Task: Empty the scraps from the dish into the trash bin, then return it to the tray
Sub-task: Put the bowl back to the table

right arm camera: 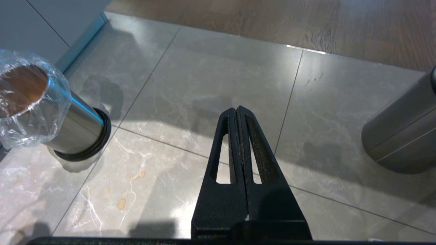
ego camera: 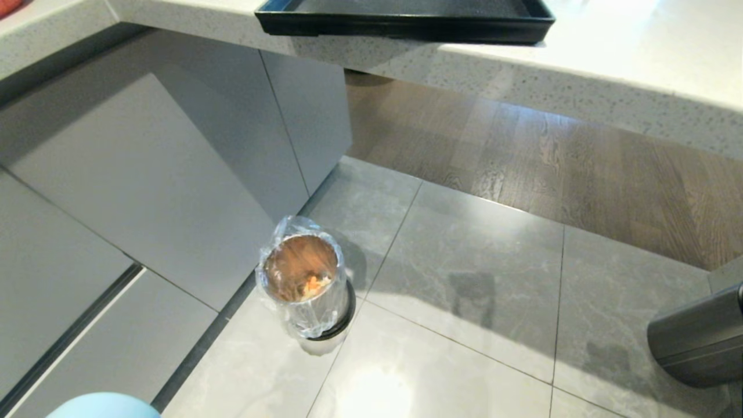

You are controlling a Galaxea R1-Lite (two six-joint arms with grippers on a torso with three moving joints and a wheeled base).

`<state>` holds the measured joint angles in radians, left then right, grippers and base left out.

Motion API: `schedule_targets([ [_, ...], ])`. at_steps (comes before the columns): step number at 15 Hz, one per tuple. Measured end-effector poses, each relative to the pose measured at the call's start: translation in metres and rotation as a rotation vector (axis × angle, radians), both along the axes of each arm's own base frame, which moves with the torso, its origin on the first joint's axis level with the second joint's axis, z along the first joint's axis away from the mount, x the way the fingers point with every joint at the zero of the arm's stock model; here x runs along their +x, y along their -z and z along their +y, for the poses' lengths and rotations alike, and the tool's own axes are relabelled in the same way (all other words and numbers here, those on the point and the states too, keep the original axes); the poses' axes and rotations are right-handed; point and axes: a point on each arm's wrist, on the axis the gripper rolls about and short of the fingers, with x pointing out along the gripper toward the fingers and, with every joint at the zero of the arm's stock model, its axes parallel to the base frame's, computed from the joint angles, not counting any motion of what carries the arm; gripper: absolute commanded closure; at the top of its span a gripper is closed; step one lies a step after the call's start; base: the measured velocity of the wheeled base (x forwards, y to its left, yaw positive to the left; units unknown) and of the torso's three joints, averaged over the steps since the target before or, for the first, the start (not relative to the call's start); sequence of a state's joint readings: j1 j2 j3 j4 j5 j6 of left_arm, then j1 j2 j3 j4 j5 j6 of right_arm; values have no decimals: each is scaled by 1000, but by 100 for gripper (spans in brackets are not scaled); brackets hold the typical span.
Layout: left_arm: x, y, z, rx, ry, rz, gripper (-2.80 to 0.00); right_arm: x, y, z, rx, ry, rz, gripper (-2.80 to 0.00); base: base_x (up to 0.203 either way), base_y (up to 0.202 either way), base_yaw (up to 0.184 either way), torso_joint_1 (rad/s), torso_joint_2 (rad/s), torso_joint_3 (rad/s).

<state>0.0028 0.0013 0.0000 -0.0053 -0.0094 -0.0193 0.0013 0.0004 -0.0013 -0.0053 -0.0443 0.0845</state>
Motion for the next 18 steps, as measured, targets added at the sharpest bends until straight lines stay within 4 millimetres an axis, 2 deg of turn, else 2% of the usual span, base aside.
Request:
schedule_targets([
  [18, 0, 0, 0, -7, -1, -2, 0, 0, 0, 0, 0, 0, 0, 0, 0, 0, 0, 3, 1, 185],
])
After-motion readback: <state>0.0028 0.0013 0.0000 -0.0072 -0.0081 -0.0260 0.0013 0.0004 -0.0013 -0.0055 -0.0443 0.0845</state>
